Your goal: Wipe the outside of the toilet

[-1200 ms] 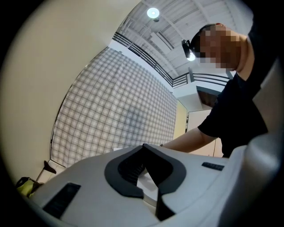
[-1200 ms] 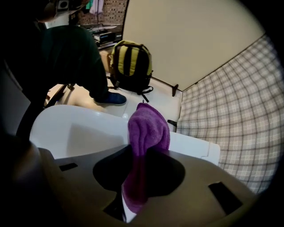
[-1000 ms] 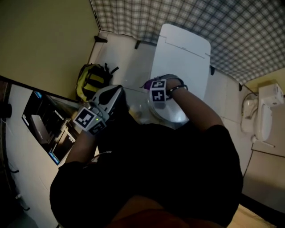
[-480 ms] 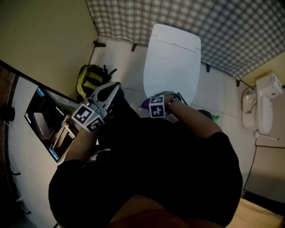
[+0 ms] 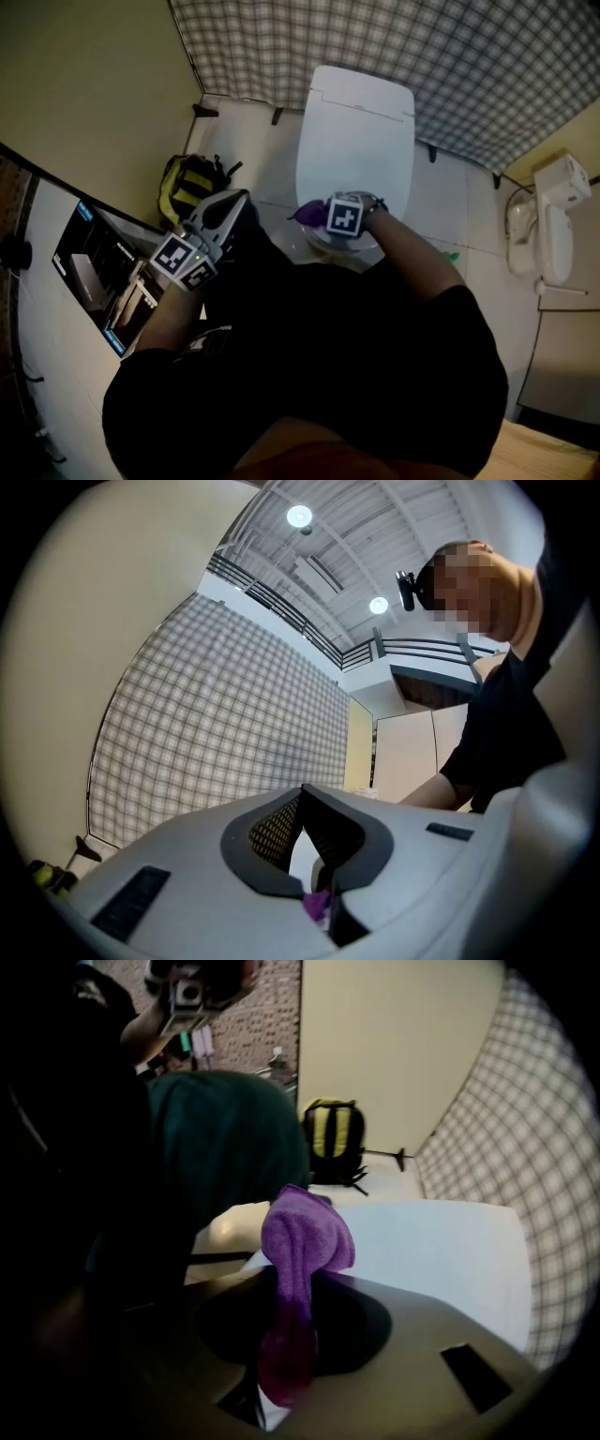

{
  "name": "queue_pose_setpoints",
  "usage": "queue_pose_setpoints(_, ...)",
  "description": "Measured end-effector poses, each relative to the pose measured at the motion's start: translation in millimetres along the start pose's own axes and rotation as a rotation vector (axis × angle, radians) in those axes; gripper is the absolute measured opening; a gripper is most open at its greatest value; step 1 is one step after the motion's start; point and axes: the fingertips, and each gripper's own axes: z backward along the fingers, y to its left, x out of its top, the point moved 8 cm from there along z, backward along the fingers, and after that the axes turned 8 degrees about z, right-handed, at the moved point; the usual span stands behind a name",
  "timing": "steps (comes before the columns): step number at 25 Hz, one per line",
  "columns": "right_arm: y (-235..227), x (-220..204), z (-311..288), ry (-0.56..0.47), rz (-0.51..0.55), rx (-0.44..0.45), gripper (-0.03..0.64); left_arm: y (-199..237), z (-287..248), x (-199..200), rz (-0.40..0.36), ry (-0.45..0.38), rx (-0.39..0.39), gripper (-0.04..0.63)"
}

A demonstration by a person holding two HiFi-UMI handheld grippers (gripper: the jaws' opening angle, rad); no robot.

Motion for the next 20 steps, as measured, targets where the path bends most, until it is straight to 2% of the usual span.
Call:
queue_pose_setpoints(3,-71.3,-24.3,21.1,-0.025,-0.104,-0.153,0.098,20.7,-2.6,-2.3,0.022,0.004,0.037,-0.008)
queue_pose_setpoints(8,-198.0,-70.9,46.1,0.025,-0.239,-0.389,0.098,60.6,-15.3,-16.1,0.083,0.017,0.089,-0.008)
queue_pose_setpoints(14,-337.9,-89.2,56.5,0.167,-0.238,-0.517,0.098,119.0,-41.3,-35.1,0.154,0.047,0.122,-0.008)
queue_pose_setpoints(20,-458.8,-97.5,38.4,0.179,-0.313,-0.665,0.097,172.0,-45.6,-44.6,0.251,0.102,0.174,-0.008)
